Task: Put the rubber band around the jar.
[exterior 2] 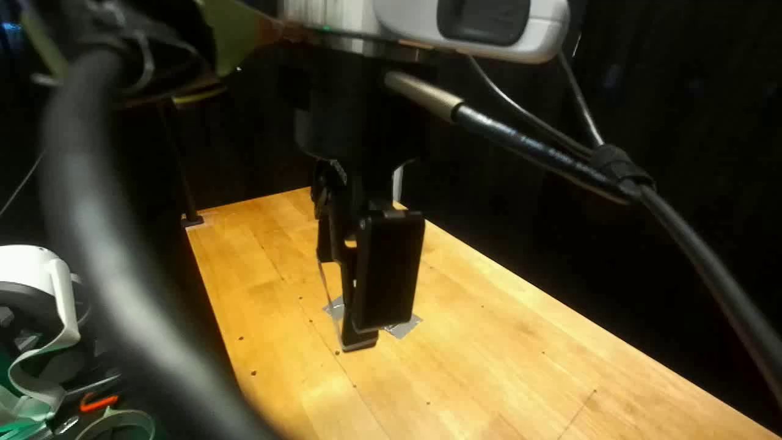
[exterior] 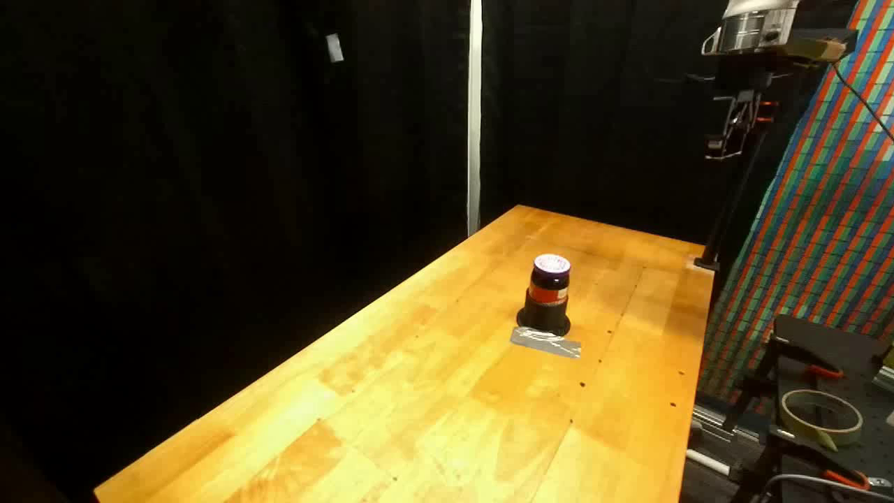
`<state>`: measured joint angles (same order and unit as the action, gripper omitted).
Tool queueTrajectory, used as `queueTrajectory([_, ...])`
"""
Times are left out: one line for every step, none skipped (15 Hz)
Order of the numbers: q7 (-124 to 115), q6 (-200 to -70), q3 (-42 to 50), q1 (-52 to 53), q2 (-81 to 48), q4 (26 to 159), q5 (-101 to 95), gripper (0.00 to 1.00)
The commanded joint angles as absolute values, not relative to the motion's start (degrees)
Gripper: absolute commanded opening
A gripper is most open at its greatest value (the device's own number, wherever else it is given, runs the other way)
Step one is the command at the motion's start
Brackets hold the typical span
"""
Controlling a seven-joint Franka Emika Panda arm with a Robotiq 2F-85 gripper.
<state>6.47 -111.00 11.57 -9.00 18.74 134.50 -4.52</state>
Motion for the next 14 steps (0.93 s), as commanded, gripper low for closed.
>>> queueTrajectory([6.6,-110.9,11.3,-9.3,18.7,134.2,-4.4,1.0])
queueTrajectory([6.6,-110.9,11.3,-9.3,18.7,134.0,-4.4,1.0])
queueTrajectory([6.6,-110.9,11.3,-9.3,18.9,133.9,-4.4,1.0])
queueTrajectory([6.6,-110.9,11.3,-9.3,18.9,133.9,-4.4,1.0])
queueTrajectory([6.6,-110.9,11.3,-9.3,18.9,133.9,-4.4,1.0])
queueTrajectory([6.6,-110.9,11.3,-9.3,18.9,133.9,-4.4,1.0])
queueTrajectory([6.6,-110.9,11.3,-9.3,18.9,133.9,-4.4,1.0])
queueTrajectory([6.6,-110.9,11.3,-9.3,18.9,133.9,-4.4,1.0])
queueTrajectory([6.4,-111.4,11.2,-8.8,18.5,133.5,-3.3,1.0])
queueTrajectory([5.1,-111.5,10.1,-7.5,16.5,131.8,-1.1,1.0])
queueTrajectory([3.0,-113.0,8.5,-6.7,14.5,130.7,-0.9,1.0])
queueTrajectory([2.4,-113.6,7.1,-5.4,12.4,129.3,-0.4,1.0])
queueTrajectory([1.0,-114.7,5.6,-4.4,10.0,127.8,-0.2,1.0])
queueTrajectory([0.4,-115.2,4.3,-3.5,7.7,126.2,-0.6,1.0])
